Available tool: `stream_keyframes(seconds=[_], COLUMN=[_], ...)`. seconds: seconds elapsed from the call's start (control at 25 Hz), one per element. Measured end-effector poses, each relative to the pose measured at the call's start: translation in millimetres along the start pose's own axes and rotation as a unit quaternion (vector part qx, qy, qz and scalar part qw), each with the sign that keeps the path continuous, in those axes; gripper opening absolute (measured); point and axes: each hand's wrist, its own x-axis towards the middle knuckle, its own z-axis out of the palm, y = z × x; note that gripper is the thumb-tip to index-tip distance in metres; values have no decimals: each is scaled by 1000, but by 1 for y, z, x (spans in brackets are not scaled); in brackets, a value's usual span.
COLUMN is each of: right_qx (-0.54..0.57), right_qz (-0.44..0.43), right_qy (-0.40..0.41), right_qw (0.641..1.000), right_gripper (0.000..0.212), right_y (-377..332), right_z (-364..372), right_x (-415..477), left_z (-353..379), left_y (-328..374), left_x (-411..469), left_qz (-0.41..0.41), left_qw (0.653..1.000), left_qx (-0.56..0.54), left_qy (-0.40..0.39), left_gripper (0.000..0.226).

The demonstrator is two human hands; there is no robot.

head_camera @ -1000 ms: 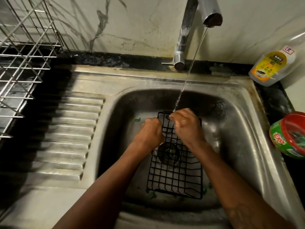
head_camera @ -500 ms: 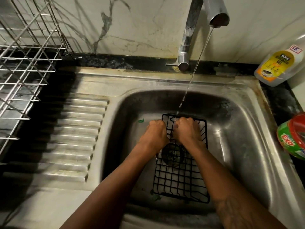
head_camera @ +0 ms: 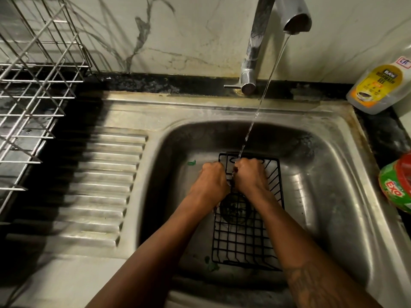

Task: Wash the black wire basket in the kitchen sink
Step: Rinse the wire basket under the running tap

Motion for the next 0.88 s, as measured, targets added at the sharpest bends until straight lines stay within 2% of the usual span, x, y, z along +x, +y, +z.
stream_keyframes(seconds=[0.12,0.24,0.32,0.44,0.52,0.64,0.76,0.84,0.88], right_qx=[35,25,43,21,28,60,81,83,95], right_qz=[-27,55,75,6,-52,-130,-185,-196,-190], right_qy=[1,16,29,9,-9,-26,-96,-122,-95], right_qw=[999,998,996,1000,998,989,975,970,973], right_gripper=[12,3,12,31,27,26,16,26,32], right_y=[-3,8,10,4,-1,-5,-5,0,2], right_z=[-5,-10,-6,5,12,16,7,-3,-7], right_x=[1,1,3,3,6,9,0,-3,-2], left_z=[-2,-4,-7,-22,-34,-45,-47,-41,-37], left_y=[-3,-4,-2,4,5,-1,-1,1,2], left_x=[-3,-6,-7,-16,-23,-25,-20,-13,-12], left_qz=[-8,-11,-9,-30,-42,-72,-51,17,43], left_qw=[1000,1000,999,998,998,982,968,977,985], left_qx=[-17,-28,-35,-49,-38,104,91,63,53], left_qy=[2,2,2,-11,7,142,230,204,161], left_gripper=[31,27,27,21,20,37,35,29,28])
